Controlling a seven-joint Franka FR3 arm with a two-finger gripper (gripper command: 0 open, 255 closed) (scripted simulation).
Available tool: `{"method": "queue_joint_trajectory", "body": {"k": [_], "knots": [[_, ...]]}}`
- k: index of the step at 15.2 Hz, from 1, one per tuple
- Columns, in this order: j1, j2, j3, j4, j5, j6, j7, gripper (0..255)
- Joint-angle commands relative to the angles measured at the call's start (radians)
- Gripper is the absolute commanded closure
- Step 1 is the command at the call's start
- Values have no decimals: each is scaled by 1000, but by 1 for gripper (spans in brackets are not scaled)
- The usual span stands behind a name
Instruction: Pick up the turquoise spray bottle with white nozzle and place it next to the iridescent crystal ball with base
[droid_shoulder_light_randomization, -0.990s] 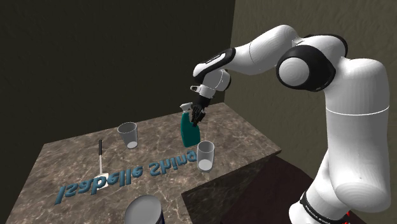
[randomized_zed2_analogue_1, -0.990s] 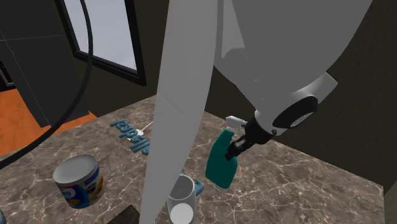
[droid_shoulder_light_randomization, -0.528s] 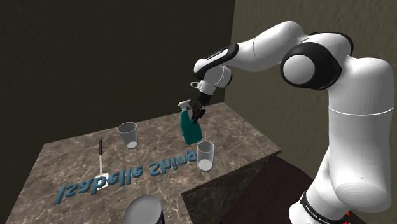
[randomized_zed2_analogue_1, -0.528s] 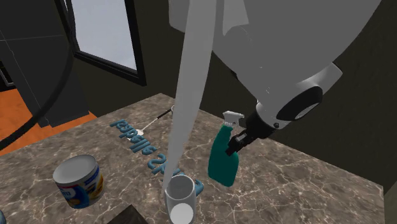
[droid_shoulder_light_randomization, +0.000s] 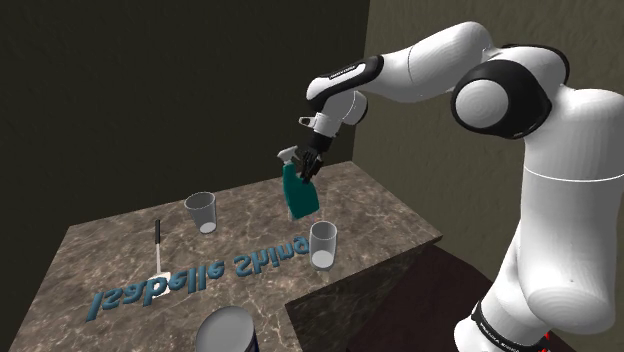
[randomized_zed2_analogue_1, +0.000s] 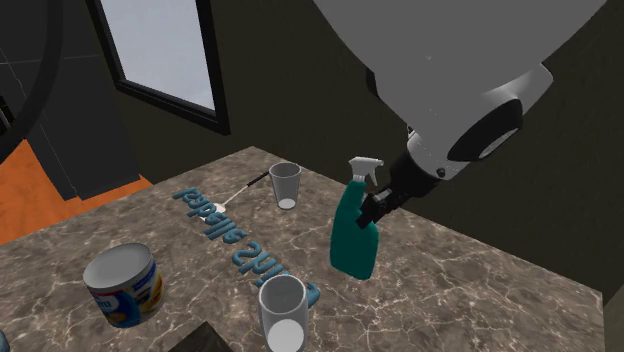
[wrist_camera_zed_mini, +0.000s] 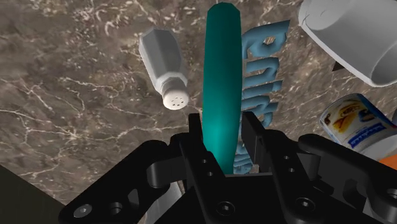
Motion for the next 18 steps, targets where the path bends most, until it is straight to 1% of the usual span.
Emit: {"method": "queue_joint_trajectory", "body": {"k": [1, 18], "knots": [[1, -12, -2, 10, -9, -17, 14, 255], [0, -78, -18, 143, -68, -181, 123, 255]]}}
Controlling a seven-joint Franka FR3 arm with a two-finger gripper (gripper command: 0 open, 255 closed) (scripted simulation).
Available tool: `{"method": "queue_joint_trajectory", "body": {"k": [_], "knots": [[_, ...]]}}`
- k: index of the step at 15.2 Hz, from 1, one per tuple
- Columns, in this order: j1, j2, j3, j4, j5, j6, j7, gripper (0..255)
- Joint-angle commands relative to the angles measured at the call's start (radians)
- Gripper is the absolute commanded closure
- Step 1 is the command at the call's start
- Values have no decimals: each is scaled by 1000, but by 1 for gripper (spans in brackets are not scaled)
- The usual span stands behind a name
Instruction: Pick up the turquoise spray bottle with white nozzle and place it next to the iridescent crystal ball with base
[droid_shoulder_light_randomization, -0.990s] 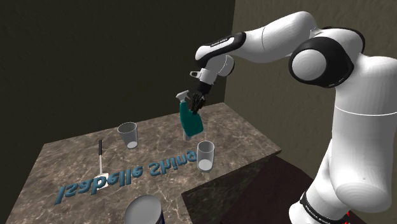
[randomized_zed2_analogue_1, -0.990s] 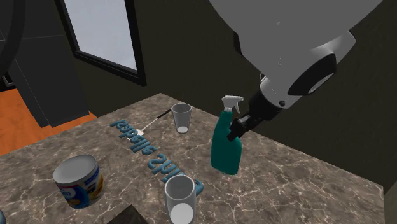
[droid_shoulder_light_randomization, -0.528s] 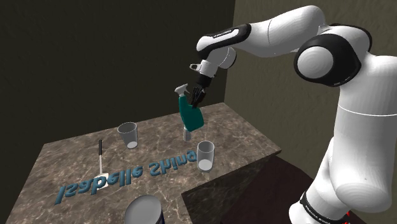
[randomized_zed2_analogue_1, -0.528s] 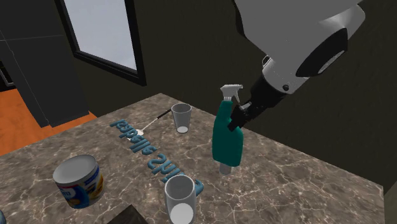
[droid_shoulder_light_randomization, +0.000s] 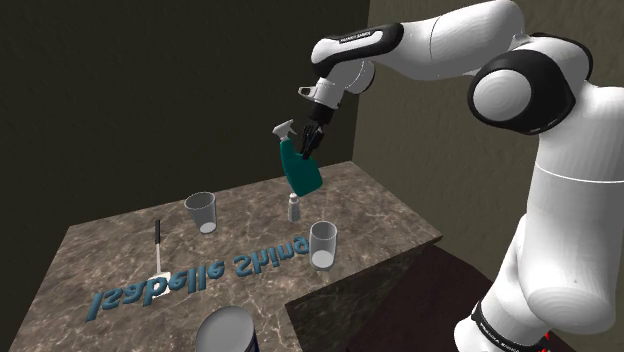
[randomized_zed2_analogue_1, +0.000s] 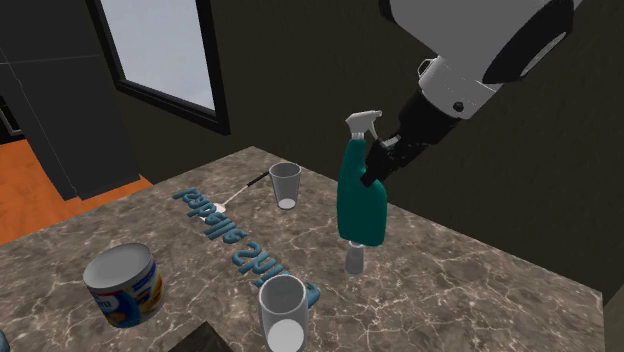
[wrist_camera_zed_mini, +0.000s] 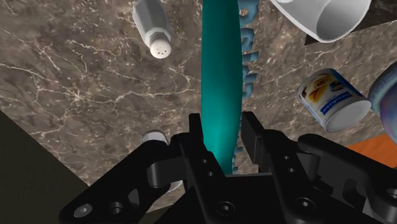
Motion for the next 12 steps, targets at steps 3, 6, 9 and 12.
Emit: {"method": "queue_joint_trajectory", "body": {"k": [3, 6, 9, 12], "knots": [[-1, -10, -2, 38, -9, -41, 25, 255], [-4, -14, -4, 72, -14, -74, 42, 255], [-7, -15, -5, 108, -18, -107, 60, 255], [-11, -15, -7, 148, -19, -142, 77, 255]]}}
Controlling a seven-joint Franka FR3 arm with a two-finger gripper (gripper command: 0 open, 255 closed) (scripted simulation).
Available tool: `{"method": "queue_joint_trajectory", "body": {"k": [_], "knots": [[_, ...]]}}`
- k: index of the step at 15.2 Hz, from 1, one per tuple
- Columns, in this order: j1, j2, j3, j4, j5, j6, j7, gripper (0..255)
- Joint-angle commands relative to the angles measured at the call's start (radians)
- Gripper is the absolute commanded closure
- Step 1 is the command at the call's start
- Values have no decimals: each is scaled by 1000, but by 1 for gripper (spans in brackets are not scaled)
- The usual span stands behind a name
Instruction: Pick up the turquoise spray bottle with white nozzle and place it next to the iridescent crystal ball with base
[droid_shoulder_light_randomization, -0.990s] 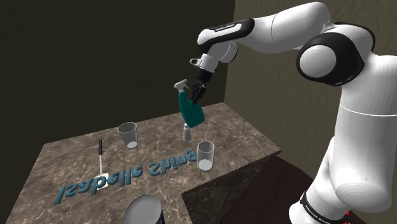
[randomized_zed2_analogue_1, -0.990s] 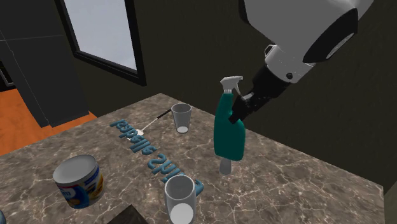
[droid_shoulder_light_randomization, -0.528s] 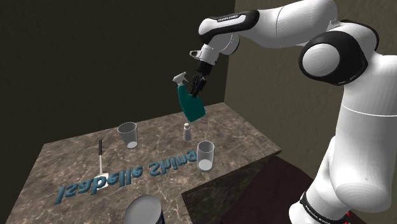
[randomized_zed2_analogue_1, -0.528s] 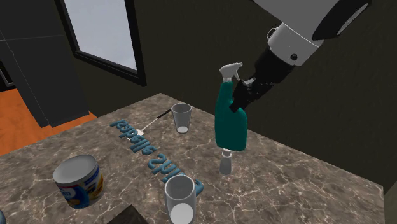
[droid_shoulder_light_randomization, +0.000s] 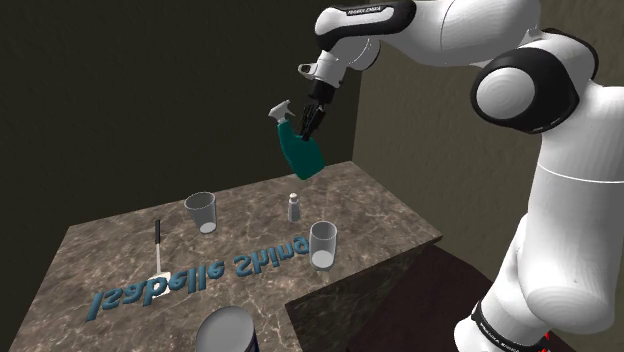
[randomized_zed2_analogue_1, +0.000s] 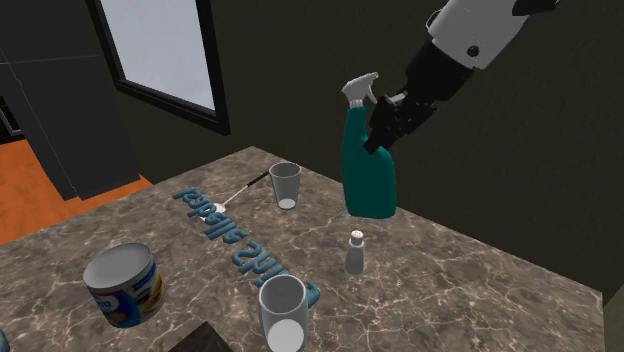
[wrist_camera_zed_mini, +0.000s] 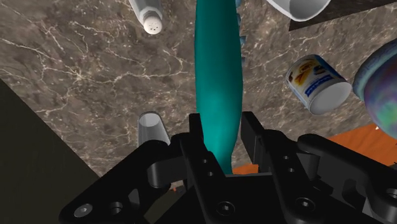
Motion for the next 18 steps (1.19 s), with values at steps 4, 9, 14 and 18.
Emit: {"method": "queue_joint_trajectory", "body": {"k": [4, 9, 14, 18], "knots": [[-7, 4, -2, 67, -1, -57, 28, 255], [-18, 16, -4, 148, 4, -121, 56, 255], [-33, 37, -5, 241, 14, -189, 85, 255], [-49, 61, -6, 327, 28, -248, 110, 255]]}}
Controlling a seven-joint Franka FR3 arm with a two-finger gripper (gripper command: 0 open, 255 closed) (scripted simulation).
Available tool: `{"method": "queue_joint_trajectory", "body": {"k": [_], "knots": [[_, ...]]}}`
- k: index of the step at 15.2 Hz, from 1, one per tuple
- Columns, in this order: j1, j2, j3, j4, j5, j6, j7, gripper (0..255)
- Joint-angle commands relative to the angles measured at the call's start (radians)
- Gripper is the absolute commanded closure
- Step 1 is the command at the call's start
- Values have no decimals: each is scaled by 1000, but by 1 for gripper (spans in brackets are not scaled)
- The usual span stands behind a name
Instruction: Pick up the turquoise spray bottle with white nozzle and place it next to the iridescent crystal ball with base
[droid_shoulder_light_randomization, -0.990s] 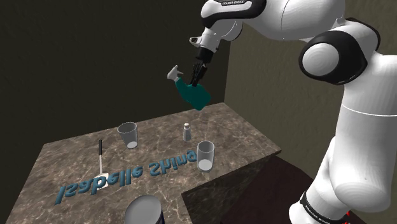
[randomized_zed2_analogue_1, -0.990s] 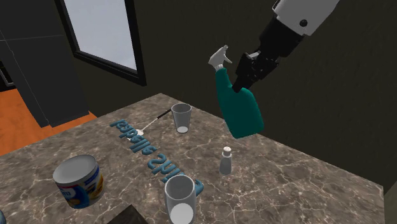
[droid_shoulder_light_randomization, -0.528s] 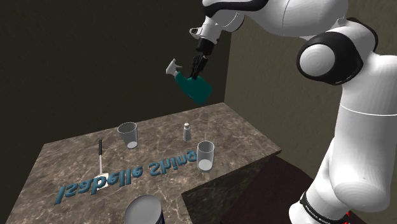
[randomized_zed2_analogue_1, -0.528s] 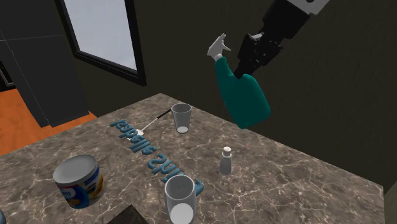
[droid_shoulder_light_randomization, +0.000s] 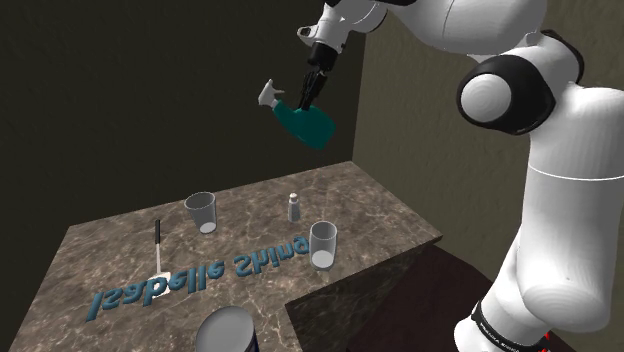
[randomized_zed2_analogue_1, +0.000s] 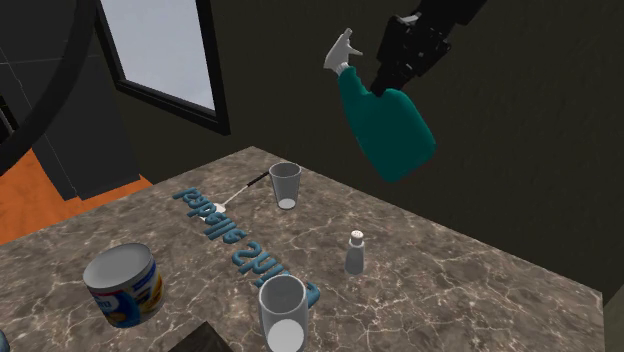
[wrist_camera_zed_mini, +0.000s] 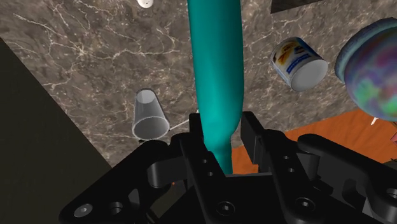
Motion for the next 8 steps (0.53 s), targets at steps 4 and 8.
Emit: {"method": "queue_joint_trajectory", "body": {"k": [4, 8], "knots": [[-24, 35, 1, 118, 22, -78, 35, 255], [-55, 80, 3, 240, 51, -150, 67, 255]]}}
